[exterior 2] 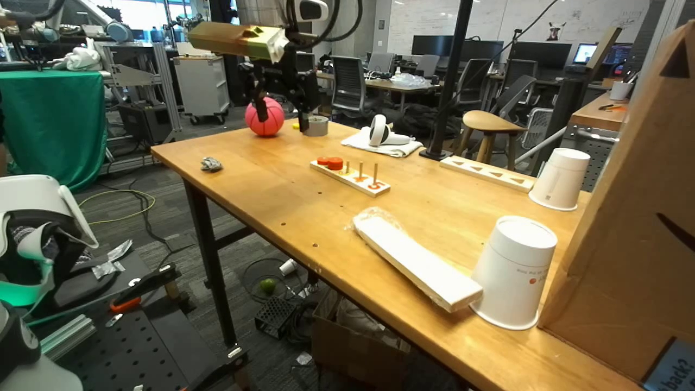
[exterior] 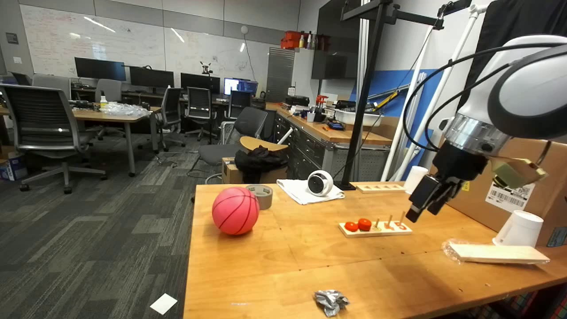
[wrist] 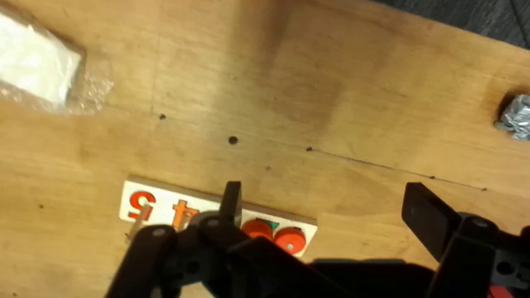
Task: Put the discs on the first road on the right of the wooden rock
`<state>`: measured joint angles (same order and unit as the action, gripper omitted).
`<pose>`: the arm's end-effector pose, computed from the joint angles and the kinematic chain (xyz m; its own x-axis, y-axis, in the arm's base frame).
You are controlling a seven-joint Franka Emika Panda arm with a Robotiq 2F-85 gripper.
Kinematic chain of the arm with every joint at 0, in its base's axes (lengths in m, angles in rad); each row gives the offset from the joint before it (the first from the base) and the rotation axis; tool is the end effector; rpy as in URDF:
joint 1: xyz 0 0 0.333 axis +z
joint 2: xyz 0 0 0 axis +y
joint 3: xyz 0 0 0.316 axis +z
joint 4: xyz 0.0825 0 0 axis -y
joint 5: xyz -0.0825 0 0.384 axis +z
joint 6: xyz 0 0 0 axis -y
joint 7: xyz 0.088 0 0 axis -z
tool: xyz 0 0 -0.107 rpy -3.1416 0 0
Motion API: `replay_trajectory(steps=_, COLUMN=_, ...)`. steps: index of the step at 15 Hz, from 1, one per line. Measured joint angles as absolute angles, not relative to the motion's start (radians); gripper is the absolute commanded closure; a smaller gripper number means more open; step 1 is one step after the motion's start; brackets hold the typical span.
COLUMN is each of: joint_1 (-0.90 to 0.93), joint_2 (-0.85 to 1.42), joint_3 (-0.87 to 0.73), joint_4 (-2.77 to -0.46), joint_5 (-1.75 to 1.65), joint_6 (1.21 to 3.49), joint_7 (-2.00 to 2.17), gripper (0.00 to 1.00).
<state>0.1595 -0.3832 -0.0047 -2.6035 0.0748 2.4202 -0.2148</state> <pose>0.4165 0.0654 0.4030 0.9300 0.3047 0.2053 0.3149 -0.9490 -0.0179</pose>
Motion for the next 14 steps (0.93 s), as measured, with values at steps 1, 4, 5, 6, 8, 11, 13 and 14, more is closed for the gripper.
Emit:
replay_trajectory(steps=1, joint_1=0.175, joint_2=-0.353, joint_3=-0.009, joint_4=-2.583, joint_5=0.089, joint_6=2.441, joint_7=-0.268, gripper=0.0)
replay_trajectory(steps=4, joint_1=0.202, joint_2=-0.259, joint_3=-0.019, joint_4=-2.513, joint_5=0.114, joint_6=2.467, joint_7=-0.438, gripper=0.0)
replay_trajectory(steps=5, joint_1=0.206, joint_2=-0.228, joint_3=-0.019, joint_4=-2.487, joint_5=0.121, joint_6=2.468, joint_7=-0.494, gripper=0.0)
replay_trajectory(steps=6, joint_1=0.21, joint_2=-0.198, joint_3=-0.02, joint_4=-2.46, joint_5=0.128, joint_6=2.468, joint_7=-0.553, gripper=0.0)
replay_trajectory(steps=8, joint_1=0.213, joint_2=-0.14, joint_3=-0.016, joint_4=-2.404, joint_5=0.135, joint_6=2.466, joint_7=-0.663, gripper=0.0)
replay_trajectory(steps=11, joint_1=0.213, joint_2=-0.065, joint_3=0.003, joint_4=-2.324, joint_5=0.135, joint_6=2.461, joint_7=-0.809, gripper=0.0)
replay_trajectory(steps=13, joint_1=0.211, joint_2=-0.018, joint_3=0.024, joint_4=-2.276, joint_5=0.134, joint_6=2.451, joint_7=-0.896, gripper=0.0)
replay_trajectory(steps=14, joint_1=0.209, joint_2=0.005, joint_3=0.036, joint_4=-2.253, joint_5=0.13, joint_6=2.442, joint_7=-0.936, gripper=0.0)
